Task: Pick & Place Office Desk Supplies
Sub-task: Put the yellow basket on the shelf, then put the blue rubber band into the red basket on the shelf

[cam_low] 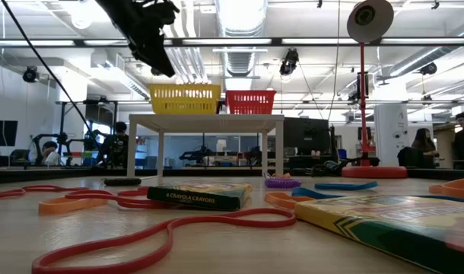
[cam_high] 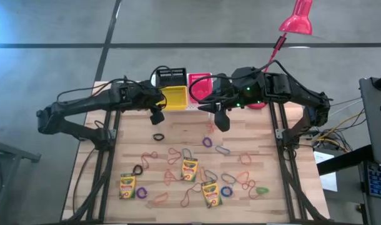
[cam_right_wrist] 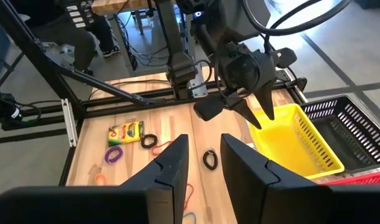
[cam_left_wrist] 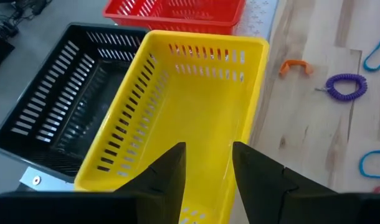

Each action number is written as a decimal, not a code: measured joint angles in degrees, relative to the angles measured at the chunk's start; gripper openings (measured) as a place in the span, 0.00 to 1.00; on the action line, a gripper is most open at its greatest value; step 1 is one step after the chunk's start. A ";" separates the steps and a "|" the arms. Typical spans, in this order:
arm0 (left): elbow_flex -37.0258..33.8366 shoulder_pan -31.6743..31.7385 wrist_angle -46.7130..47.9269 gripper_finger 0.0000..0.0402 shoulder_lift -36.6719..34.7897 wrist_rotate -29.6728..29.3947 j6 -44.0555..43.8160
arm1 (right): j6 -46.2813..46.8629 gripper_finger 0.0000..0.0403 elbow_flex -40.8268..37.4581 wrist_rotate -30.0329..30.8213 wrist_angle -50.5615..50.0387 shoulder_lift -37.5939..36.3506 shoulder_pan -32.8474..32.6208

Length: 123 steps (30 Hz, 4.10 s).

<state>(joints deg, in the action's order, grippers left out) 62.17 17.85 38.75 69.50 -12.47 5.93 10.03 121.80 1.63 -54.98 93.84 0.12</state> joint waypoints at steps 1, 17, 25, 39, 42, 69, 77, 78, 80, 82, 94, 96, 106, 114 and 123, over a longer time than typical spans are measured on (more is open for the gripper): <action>-0.31 0.00 -0.08 0.34 0.02 0.00 0.00 | -0.01 0.22 0.00 0.00 -0.01 0.00 0.00; 8.83 0.02 2.15 0.34 -4.01 0.01 -8.25 | 3.21 0.18 -6.69 7.13 -5.25 0.00 1.40; 8.84 0.02 14.49 0.34 -8.86 0.00 -16.13 | 12.14 0.23 -20.02 2.39 -16.60 -2.50 5.33; 8.75 -0.02 21.25 0.31 -10.93 0.02 -19.71 | 9.50 0.50 -66.57 -5.24 13.14 -12.19 -2.25; 8.75 -0.04 21.22 0.31 -10.91 0.02 -19.69 | 9.27 0.54 -73.47 -5.38 19.50 -12.34 -2.56; 8.75 -0.13 21.63 0.31 -10.76 0.04 -27.01 | 2.01 0.04 -82.52 -7.71 29.04 -8.86 -4.67; 8.75 -0.17 21.57 0.31 -10.78 0.04 -27.43 | 5.36 0.02 -73.68 -8.82 24.94 -13.56 -4.13; 8.75 -0.17 21.55 0.31 -10.78 0.04 -27.43 | 6.66 0.02 -72.39 -8.82 24.58 -14.23 -3.89; 8.75 -0.17 21.43 0.31 -10.78 0.04 -27.43 | 8.62 0.02 -69.76 -8.58 23.19 -15.26 -3.49; 8.75 -0.17 20.65 0.31 -10.78 0.03 -27.35 | 10.07 0.02 -66.95 -8.26 22.21 -16.06 -3.39; 8.88 -0.17 11.46 0.31 -11.32 1.14 -18.41 | 15.81 0.02 -43.09 -7.29 19.93 -14.50 -1.73; 9.05 -0.17 10.79 0.31 -11.63 1.77 -16.56 | 15.93 0.02 -38.74 -4.54 20.21 -12.79 -0.83; 8.79 -0.17 9.25 0.31 -12.39 2.02 -14.69 | 16.11 0.02 -18.73 3.09 14.48 2.24 9.65; 8.79 -0.17 9.26 0.31 -12.35 2.19 -13.21 | 14.03 0.02 -5.24 3.10 -2.05 17.04 20.23; 8.79 -0.17 9.28 0.31 -12.00 2.19 -13.03 | 10.52 0.02 2.85 3.15 -11.51 28.66 25.62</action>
<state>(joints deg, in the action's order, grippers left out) 70.96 17.67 48.03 57.49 -10.28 -7.09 20.56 124.65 4.77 -66.49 122.51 25.74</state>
